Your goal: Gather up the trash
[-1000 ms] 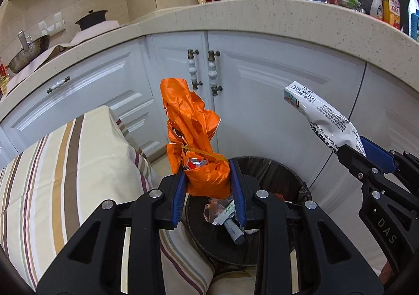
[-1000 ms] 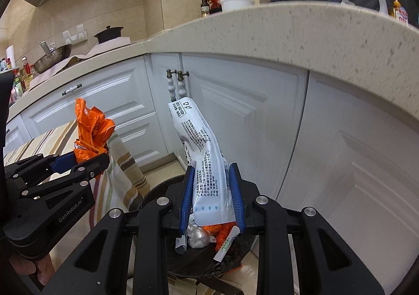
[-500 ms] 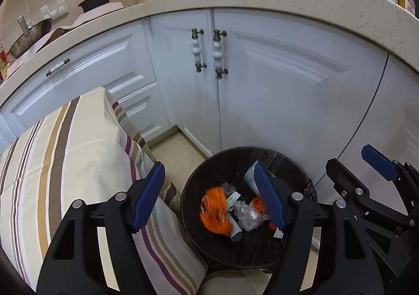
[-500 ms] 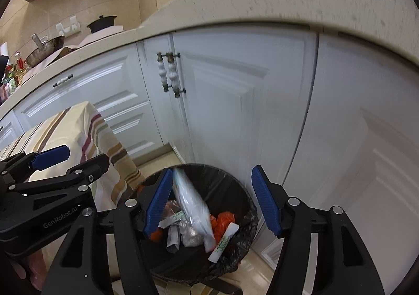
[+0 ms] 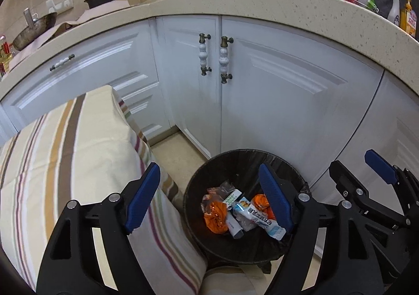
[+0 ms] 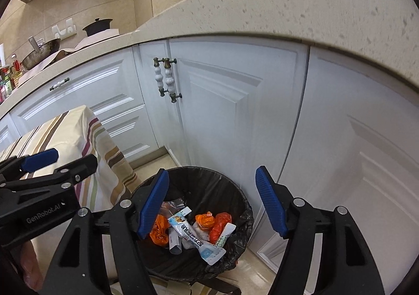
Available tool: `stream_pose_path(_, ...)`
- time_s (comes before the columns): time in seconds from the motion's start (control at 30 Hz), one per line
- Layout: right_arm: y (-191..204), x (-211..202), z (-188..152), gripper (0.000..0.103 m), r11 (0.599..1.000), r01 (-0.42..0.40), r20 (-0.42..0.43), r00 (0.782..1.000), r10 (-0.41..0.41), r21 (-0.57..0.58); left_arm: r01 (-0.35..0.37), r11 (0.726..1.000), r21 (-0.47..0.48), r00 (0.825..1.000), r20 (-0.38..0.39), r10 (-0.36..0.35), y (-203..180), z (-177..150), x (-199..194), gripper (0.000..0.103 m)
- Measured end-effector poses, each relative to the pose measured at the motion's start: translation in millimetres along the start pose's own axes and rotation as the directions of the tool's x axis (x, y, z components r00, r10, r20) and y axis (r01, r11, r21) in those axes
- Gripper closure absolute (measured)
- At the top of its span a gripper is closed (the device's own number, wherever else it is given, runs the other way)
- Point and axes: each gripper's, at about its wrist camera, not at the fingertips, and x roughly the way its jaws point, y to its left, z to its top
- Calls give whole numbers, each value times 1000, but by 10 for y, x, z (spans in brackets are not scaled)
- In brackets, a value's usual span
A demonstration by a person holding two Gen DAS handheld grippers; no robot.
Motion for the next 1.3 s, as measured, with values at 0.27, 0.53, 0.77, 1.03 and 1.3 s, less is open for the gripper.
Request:
stream_pose_path(0.27, 233, -259, 86, 32, 1000, -16, 38, 999, 16, -8, -2, 999, -34, 999, 41, 4, 330, -3, -341, 26)
stream_pose_path(0.53, 510, -691, 95, 28, 999, -36, 100, 994, 38, -26, -51, 998, -46, 993, 108, 56, 809, -182, -785, 21)
stream_pose_path(0.77, 742, -1060, 29, 25, 998, -37, 148, 988, 45, -55, -86, 995, -56, 981, 167, 95, 1170, -413, -1185, 20)
stream_pose_path(1.03, 947, -1446, -82, 21, 995, -55, 197, 978, 70, -79, -104, 990, -97, 970, 211, 123, 1454, -624, -1625, 18)
stream_pose_path(1.3, 1110, -1705, -120, 20, 991, -64, 243, 966, 91, -115, -109, 984, -140, 964, 225, 139, 1617, -734, -1889, 15)
